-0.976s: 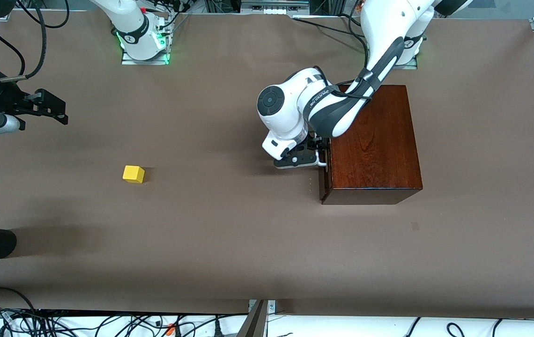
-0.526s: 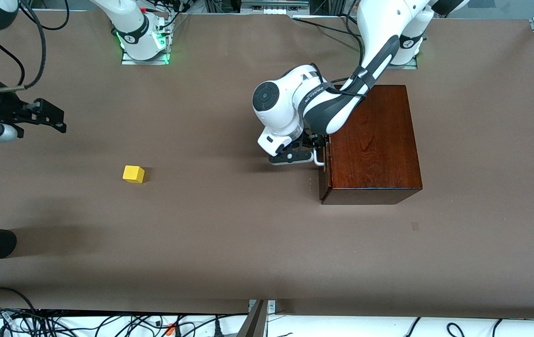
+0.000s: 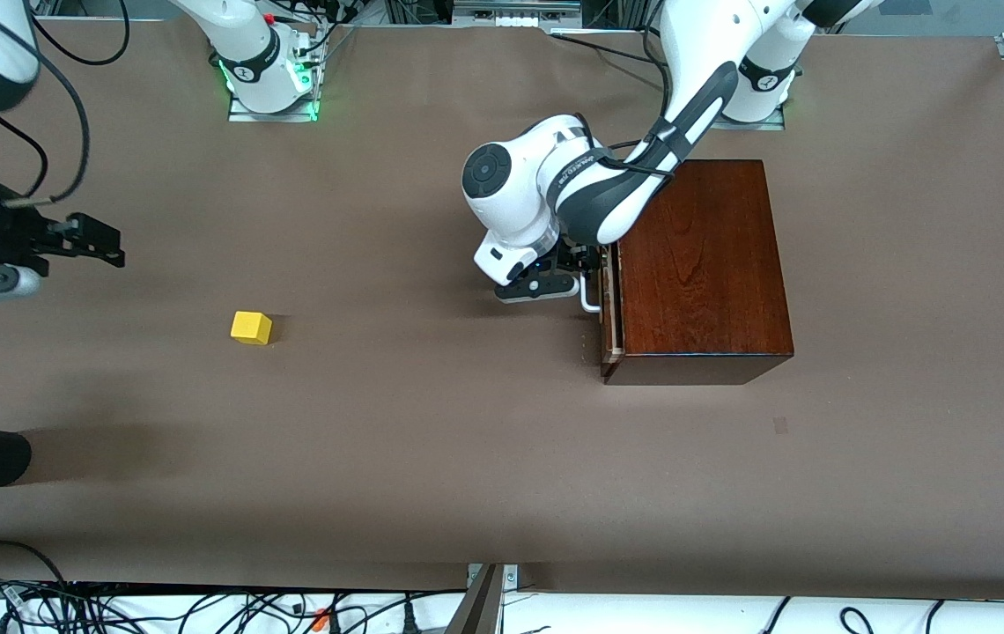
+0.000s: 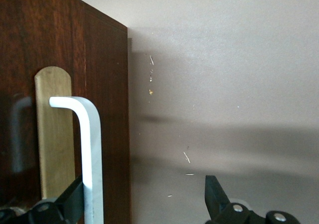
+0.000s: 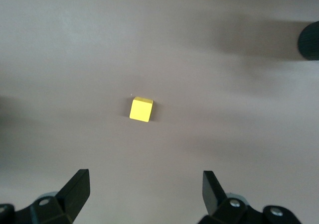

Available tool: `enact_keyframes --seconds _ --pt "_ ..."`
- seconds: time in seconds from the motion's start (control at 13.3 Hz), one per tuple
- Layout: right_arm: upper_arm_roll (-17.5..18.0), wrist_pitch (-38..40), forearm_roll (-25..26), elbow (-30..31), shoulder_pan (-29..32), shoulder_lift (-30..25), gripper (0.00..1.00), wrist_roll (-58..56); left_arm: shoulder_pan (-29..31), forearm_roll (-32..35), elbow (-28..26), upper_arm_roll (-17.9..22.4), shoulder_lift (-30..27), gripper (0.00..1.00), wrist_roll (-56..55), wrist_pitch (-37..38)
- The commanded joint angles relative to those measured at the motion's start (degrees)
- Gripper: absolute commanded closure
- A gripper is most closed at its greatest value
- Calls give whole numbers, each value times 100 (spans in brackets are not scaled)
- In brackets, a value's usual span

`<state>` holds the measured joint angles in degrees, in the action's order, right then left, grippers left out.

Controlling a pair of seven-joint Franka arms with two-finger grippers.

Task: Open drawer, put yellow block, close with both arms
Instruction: 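Pull the drawer open with the left gripper while the right gripper grasps the cube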

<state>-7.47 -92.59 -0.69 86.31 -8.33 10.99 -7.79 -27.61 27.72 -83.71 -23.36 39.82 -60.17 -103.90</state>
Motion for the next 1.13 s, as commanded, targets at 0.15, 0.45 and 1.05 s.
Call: enact_keyframes --seconds 0.15,0.45,1.05 --pt "88 -572 -116 911 -107 26 0 40 -341 -73 531 -90 421 0 -276 -306" --pt "88 -1724 -299 1879 -107 149 0 137 -447 -118 733 -90 536 0 -320 -315" --pt "97 -3808 -423 2769 -116 904 0 146 -746 -118 1287 -72 808 0 -619 -385"
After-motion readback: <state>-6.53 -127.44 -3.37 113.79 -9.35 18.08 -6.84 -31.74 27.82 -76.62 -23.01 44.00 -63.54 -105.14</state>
